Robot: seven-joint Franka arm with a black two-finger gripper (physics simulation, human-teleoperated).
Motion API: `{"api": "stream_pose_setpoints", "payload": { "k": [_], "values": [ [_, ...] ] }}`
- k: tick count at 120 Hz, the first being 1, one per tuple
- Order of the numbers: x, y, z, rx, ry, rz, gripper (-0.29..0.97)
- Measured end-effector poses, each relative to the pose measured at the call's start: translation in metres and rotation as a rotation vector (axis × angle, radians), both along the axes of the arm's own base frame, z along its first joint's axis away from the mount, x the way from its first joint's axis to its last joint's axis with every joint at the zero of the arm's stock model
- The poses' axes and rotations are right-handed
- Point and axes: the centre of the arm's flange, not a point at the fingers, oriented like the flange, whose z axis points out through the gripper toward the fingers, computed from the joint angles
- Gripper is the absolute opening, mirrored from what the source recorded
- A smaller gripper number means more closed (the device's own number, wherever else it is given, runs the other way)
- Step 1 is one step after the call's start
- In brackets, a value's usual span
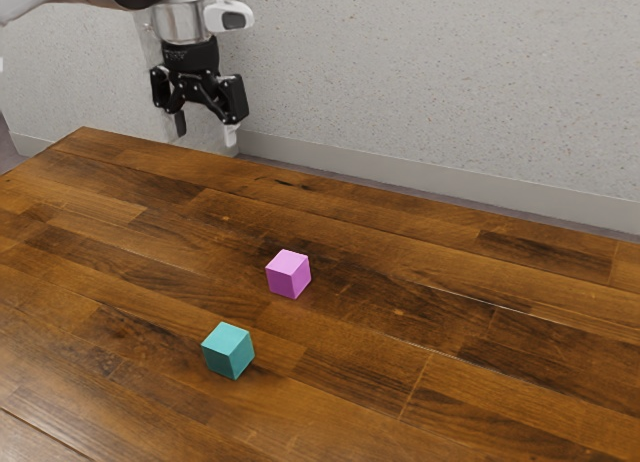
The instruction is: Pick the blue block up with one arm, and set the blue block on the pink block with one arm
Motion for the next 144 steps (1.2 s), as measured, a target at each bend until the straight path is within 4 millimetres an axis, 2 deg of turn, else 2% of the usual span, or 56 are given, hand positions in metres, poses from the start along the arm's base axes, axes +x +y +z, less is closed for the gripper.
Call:
{"api": "stream_pose_setpoints", "payload": {
  "k": [10, 17, 23, 30, 39, 44, 52, 61, 79, 85, 113, 125, 144],
  "values": [
    [-0.002, 0.001, -0.009, 0.012, -0.012, 0.014, 0.68],
    [-0.027, -0.004, -0.045, 0.011, 0.065, 0.033, 0.68],
    [-0.047, -0.009, -0.091, 0.018, 0.138, 0.024, 0.68],
    [-0.058, -0.015, -0.154, 0.021, 0.179, -0.057, 0.68],
    [-0.064, -0.026, -0.202, -0.01, 0.177, -0.157, 0.68],
    [-0.064, -0.032, -0.219, -0.024, 0.168, -0.22, 0.68],
    [-0.06, -0.041, -0.236, -0.041, 0.127, -0.317, 0.68],
    [-0.065, -0.045, -0.259, -0.064, 0.076, -0.4, 0.68],
    [-0.08, -0.035, -0.281, -0.086, -0.029, -0.454, 0.68],
    [-0.083, -0.029, -0.282, -0.084, -0.065, -0.449, 0.68],
    [-0.076, 0.028, -0.285, -0.07, -0.138, -0.293, 0.68],
    [-0.074, 0.043, -0.301, -0.073, -0.118, -0.232, 0.68],
    [-0.073, 0.059, -0.308, -0.072, -0.115, -0.161, 0.68]
  ]
}}
